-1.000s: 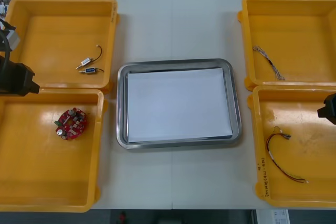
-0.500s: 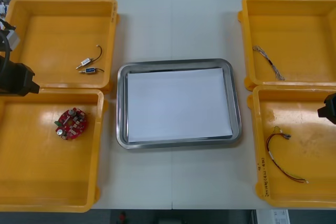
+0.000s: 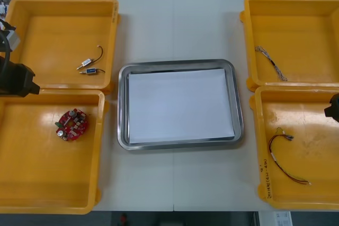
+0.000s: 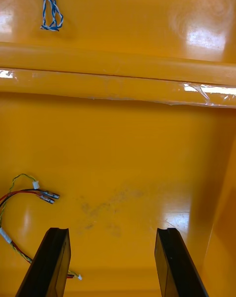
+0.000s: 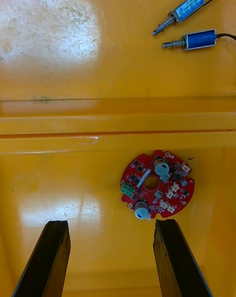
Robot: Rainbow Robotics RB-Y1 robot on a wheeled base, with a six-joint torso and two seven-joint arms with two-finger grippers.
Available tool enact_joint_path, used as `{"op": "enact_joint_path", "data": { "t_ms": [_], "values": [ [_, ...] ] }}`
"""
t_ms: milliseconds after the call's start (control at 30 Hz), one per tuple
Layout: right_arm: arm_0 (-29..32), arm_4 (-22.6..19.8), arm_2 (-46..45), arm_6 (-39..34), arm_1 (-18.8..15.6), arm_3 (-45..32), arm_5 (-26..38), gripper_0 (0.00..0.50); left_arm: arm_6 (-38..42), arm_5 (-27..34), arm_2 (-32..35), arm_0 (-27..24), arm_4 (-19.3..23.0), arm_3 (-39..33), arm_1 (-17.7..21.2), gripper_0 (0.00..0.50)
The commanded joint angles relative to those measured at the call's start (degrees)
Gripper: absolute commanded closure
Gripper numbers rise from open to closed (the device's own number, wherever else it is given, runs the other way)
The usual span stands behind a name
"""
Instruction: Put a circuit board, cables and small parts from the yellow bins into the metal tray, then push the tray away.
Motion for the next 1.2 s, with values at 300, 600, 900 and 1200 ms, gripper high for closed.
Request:
{"op": "enact_joint_path", "data": {
  "t_ms": [300, 600, 900, 1200],
  "values": [
    [9.44, -1.97, 3.54, -1.11, 3.40, -11.34, 0.17, 0.000, 5.66, 0.34, -2.05, 1.51, 0.90, -0.11, 0.30, 0.000],
    [17.09, -2.23, 9.07, -0.85, 5.07, -13.88, -0.85, 0.000, 5.14, 0.34, -2.14, 2.48, 2.39, -0.11, 0.39, 0.000],
    [20.25, -1.35, 14.17, -0.23, 5.07, -13.88, -7.79, 0.000, 4.08, 0.34, -3.81, 6.35, 3.01, -0.02, 0.39, 0.000],
    [21.84, -0.12, 15.66, 1.44, 5.16, -12.13, -14.30, 0.000, 4.35, -6.47, -7.06, 9.60, 1.95, 0.16, 0.39, 0.000]
  ]
}}
